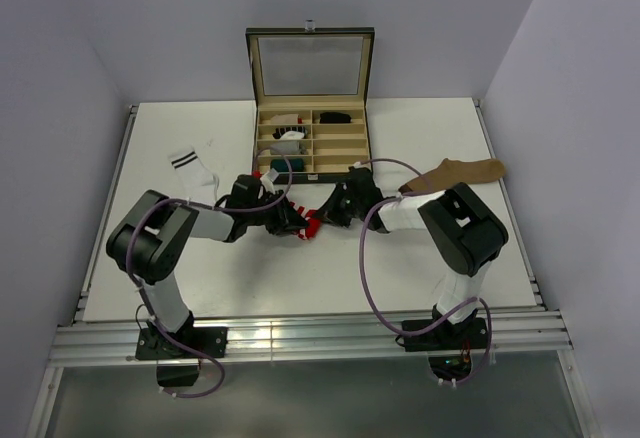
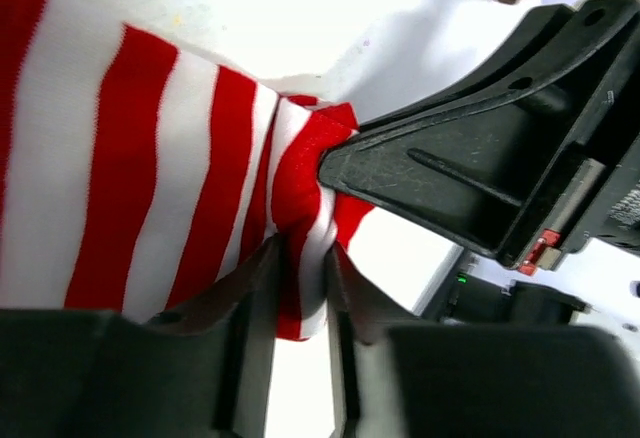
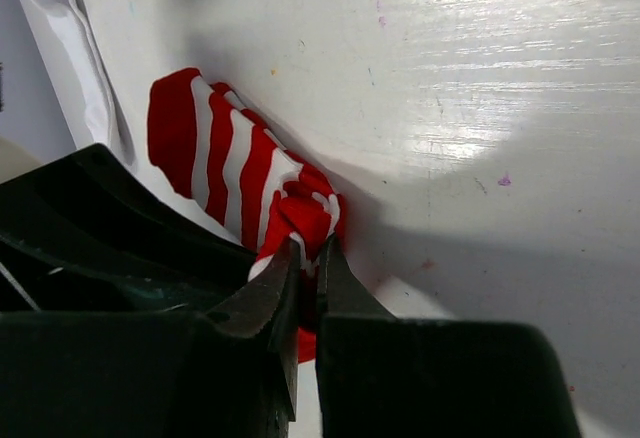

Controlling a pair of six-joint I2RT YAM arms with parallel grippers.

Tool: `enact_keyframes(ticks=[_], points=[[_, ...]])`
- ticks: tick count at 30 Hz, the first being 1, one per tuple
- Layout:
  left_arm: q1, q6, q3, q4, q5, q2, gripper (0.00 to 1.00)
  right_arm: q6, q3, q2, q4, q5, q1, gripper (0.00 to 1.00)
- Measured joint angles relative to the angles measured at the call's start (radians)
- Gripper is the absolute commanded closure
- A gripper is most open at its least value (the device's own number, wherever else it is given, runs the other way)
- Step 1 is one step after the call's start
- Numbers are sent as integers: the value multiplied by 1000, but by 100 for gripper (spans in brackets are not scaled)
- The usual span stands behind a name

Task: Roll the socks
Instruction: Roll the sock at the center of the board.

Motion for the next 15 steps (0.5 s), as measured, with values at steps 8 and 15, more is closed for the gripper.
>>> enact_keyframes(ticks=[8,15], points=[[-23,156,14,-249,-188,-158,45,-42,51,-10,-109,35,15,100],[-173,338,35,-359,-486,-322,36,-66,93,-18,-207,60,24,100]])
